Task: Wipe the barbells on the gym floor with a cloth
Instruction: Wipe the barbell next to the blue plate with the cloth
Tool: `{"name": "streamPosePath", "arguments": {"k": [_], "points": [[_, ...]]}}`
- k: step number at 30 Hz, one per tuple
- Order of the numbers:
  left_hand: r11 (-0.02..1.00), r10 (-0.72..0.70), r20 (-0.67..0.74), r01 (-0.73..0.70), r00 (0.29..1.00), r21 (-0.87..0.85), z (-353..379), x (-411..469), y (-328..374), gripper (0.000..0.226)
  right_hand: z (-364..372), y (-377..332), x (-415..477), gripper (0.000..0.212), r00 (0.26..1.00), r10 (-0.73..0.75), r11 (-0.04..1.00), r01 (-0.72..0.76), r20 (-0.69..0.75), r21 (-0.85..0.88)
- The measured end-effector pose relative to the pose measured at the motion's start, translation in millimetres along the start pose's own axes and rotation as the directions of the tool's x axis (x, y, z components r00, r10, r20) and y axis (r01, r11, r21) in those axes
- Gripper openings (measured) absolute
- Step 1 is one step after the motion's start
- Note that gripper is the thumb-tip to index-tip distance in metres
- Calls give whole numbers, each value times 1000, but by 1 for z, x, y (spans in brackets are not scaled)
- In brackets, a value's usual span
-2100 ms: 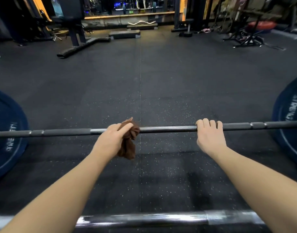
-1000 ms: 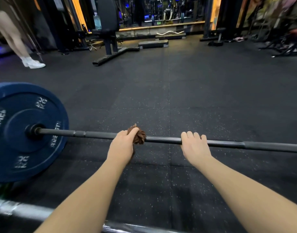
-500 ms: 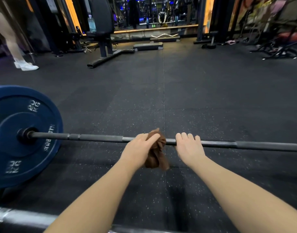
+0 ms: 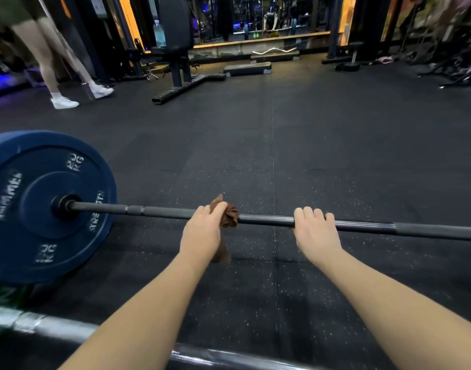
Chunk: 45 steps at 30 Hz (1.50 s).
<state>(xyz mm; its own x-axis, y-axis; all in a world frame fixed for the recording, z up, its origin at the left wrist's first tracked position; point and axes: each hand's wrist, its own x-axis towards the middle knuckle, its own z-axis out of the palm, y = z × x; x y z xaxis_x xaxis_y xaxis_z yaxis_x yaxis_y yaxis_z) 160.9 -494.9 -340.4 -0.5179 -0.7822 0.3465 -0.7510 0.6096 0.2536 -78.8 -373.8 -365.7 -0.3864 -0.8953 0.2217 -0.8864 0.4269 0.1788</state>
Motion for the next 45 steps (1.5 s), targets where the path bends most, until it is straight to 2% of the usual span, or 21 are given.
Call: {"name": "streamPosePath", "arguments": {"k": [4, 7, 11, 12, 14, 20, 23, 27, 29, 33, 35, 39, 41, 45], "points": [[977, 192, 37, -188, 981, -102, 11, -3, 59, 49, 0, -1, 0, 25, 1000, 8, 1000, -8, -14, -18], [951, 299, 49, -293, 953, -95, 28, -12, 97, 51, -3, -1, -1, 22, 1000, 6, 1000, -6, -27, -14], [915, 402, 0, -402, 915, -43, 29, -11, 86, 57, -4, 0, 0, 17, 999, -25, 999, 24, -43, -23], [909, 415, -5, -415, 910, -33, 25, -10, 76, 58, -3, 1, 0, 23, 997, -28, 1000, 27, -76, -7], [935, 354, 27, -354, 935, -24, 15, -5, 52, 57, 5, 3, 2, 36, 991, -24, 1000, 24, -134, 3], [993, 107, 82, -110, 991, 33, -14, -1, -30, 62, 12, 5, 2, 40, 989, -42, 999, 45, -141, 19], [998, 19, 96, -24, 995, 51, -18, 1, -39, 63, 13, 5, 4, 35, 988, -50, 998, 54, -146, 19], [994, -98, 34, 97, 995, 49, -11, -2, -7, 54, 9, 7, 7, 13, 996, -57, 998, 56, -64, -12], [997, -70, 16, 69, 997, 36, -7, -5, 11, 53, 6, 6, 6, 10, 997, -45, 999, 45, -55, -2], [989, 146, 44, -145, 988, -16, 6, -10, 53, 58, 4, 3, 5, 13, 1000, -15, 1000, 15, -18, -3], [981, 195, 60, -195, 979, -10, 12, -11, 68, 58, 1, 3, 4, 16, 1000, -6, 1000, 6, 9, -14], [966, 252, 79, -256, 964, 39, 8, -6, 49, 58, -5, 1, 4, 15, 999, -8, 1000, 9, 39, -12], [975, 206, 96, -212, 974, 63, -3, -5, 22, 59, -8, 1, 3, 14, 999, -9, 1000, 9, 52, 0], [996, -12, 114, 2, 993, 89, -27, 2, -28, 54, -11, 2, 2, 13, 998, 0, 1000, 0, 66, -4]]}}
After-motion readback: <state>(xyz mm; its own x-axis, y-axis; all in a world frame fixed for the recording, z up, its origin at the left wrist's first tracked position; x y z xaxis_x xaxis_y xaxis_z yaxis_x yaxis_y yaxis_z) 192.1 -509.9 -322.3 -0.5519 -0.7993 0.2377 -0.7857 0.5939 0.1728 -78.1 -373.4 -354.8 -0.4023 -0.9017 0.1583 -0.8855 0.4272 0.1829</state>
